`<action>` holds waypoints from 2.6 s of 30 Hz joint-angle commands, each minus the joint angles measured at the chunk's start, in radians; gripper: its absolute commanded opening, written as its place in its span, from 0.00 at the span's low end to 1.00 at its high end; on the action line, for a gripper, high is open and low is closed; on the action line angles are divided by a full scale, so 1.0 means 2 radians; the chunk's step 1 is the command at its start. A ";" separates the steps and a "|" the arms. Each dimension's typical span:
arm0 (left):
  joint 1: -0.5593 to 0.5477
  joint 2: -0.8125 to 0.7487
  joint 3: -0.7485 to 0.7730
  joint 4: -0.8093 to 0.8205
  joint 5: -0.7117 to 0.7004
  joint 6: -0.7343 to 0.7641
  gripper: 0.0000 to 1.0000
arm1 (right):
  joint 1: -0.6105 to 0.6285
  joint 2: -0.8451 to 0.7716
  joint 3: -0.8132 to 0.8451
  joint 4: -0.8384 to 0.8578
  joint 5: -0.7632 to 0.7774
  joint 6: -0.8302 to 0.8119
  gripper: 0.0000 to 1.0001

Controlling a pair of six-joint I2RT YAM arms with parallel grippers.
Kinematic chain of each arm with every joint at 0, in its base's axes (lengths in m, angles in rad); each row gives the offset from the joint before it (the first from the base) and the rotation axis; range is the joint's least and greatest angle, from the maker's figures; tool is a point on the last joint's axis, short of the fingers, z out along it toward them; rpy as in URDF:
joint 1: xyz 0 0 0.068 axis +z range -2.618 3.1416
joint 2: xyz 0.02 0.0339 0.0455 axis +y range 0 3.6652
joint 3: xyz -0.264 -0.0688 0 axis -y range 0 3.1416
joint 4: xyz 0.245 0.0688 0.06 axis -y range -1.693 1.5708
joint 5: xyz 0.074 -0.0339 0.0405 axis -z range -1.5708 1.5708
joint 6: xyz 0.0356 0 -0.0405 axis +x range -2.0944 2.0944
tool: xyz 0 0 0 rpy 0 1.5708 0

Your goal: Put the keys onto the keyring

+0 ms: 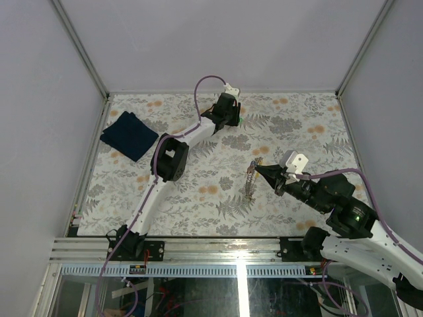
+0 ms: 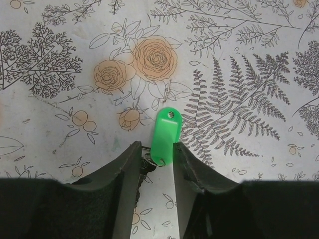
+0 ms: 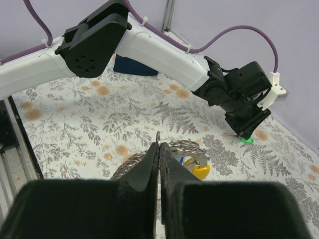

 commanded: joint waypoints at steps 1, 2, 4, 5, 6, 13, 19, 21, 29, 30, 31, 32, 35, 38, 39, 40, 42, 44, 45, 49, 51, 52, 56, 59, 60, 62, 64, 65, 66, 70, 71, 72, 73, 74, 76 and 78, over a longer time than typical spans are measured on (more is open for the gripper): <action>-0.001 0.010 0.013 0.001 0.001 -0.007 0.30 | 0.002 -0.007 0.005 0.050 -0.004 0.004 0.00; -0.002 0.010 0.013 0.001 0.001 -0.007 0.28 | 0.003 -0.008 0.005 0.050 -0.004 0.004 0.00; -0.001 0.010 0.012 0.001 0.001 -0.007 0.26 | 0.002 -0.007 0.005 0.050 -0.004 0.004 0.00; -0.001 0.010 0.012 0.000 0.001 -0.007 0.24 | 0.003 -0.007 0.005 0.050 -0.003 0.004 0.00; -0.001 0.010 0.012 0.000 0.002 -0.007 0.23 | 0.002 -0.008 0.005 0.050 -0.003 0.004 0.00; -0.002 0.006 0.002 0.000 0.005 -0.005 0.17 | 0.002 -0.008 0.004 0.051 -0.004 0.004 0.00; -0.001 -0.011 -0.027 0.011 0.007 -0.004 0.14 | 0.002 -0.008 0.002 0.054 -0.005 0.004 0.00; -0.001 -0.018 -0.040 0.023 0.006 -0.004 0.23 | 0.002 -0.008 0.002 0.055 -0.006 0.004 0.00; -0.003 -0.017 -0.032 0.018 0.005 -0.001 0.25 | 0.003 -0.007 0.002 0.057 -0.007 0.003 0.00; -0.003 -0.017 -0.033 0.015 0.006 0.001 0.25 | 0.002 -0.006 0.002 0.058 -0.007 0.003 0.00; -0.003 -0.018 -0.034 0.012 0.006 0.002 0.25 | 0.002 -0.006 0.001 0.058 -0.007 0.003 0.00; -0.003 -0.019 -0.035 0.008 0.005 0.002 0.24 | 0.002 -0.005 0.001 0.059 -0.008 0.003 0.00; -0.004 -0.027 -0.049 0.003 0.007 0.003 0.23 | 0.002 -0.004 0.001 0.061 -0.010 0.004 0.00; -0.006 -0.042 -0.072 0.004 0.010 0.003 0.22 | 0.003 -0.004 0.001 0.062 -0.011 0.005 0.00; -0.006 -0.048 -0.080 0.005 0.012 0.004 0.22 | 0.003 -0.004 0.001 0.062 -0.012 0.006 0.00; -0.008 -0.053 -0.088 0.004 0.014 0.004 0.21 | 0.002 -0.005 0.001 0.062 -0.012 0.006 0.00; -0.009 -0.062 -0.104 0.003 0.020 0.005 0.20 | 0.002 -0.005 0.001 0.063 -0.013 0.007 0.00; -0.012 -0.072 -0.123 0.003 0.024 0.006 0.20 | 0.002 -0.006 0.001 0.063 -0.015 0.009 0.00; -0.014 -0.078 -0.133 0.003 0.026 0.006 0.19 | 0.002 -0.007 0.001 0.063 -0.015 0.010 0.00; -0.020 -0.103 -0.179 0.006 0.036 0.011 0.17 | 0.002 -0.008 0.001 0.065 -0.017 0.013 0.00; -0.024 -0.119 -0.205 0.010 0.043 0.013 0.16 | 0.002 -0.010 0.001 0.064 -0.019 0.015 0.00; -0.025 -0.128 -0.223 0.015 0.048 0.013 0.15 | 0.002 -0.011 0.001 0.064 -0.019 0.016 0.00; -0.039 -0.168 -0.297 0.024 0.063 0.023 0.14 | 0.002 -0.014 0.000 0.066 -0.021 0.020 0.00; -0.053 -0.204 -0.359 0.039 0.077 0.028 0.12 | 0.002 -0.016 0.000 0.066 -0.022 0.022 0.00; -0.060 -0.221 -0.381 0.045 0.080 0.032 0.12 | 0.002 -0.016 0.000 0.066 -0.023 0.025 0.00; -0.074 -0.249 -0.420 0.053 0.087 0.043 0.12 | 0.003 -0.017 0.000 0.065 -0.023 0.026 0.00; -0.088 -0.280 -0.458 0.061 0.089 0.052 0.12 | 0.003 -0.018 0.000 0.064 -0.024 0.027 0.00; -0.095 -0.295 -0.479 0.065 0.090 0.055 0.12 | 0.003 -0.019 0.000 0.064 -0.024 0.028 0.00; -0.101 -0.312 -0.498 0.070 0.092 0.058 0.12 | 0.003 -0.019 0.000 0.064 -0.025 0.028 0.00; -0.118 -0.376 -0.571 0.075 0.104 0.076 0.11 | 0.003 -0.020 0.001 0.064 -0.026 0.031 0.00; -0.121 -0.397 -0.588 0.077 0.106 0.081 0.11 | 0.003 -0.020 0.001 0.065 -0.027 0.032 0.00; -0.124 -0.416 -0.606 0.079 0.108 0.085 0.11 | 0.003 -0.020 0.000 0.065 -0.028 0.032 0.00; -0.125 -0.439 -0.622 0.083 0.108 0.086 0.12 | 0.003 -0.020 0.000 0.066 -0.028 0.033 0.00; -0.125 -0.464 -0.642 0.089 0.108 0.084 0.13 | 0.002 -0.019 -0.001 0.067 -0.029 0.034 0.00; -0.124 -0.517 -0.667 0.101 0.089 0.073 0.18 | 0.002 -0.018 -0.002 0.069 -0.029 0.036 0.00; -0.123 -0.563 -0.681 0.111 0.052 0.055 0.24 | 0.003 -0.017 -0.002 0.069 -0.028 0.038 0.00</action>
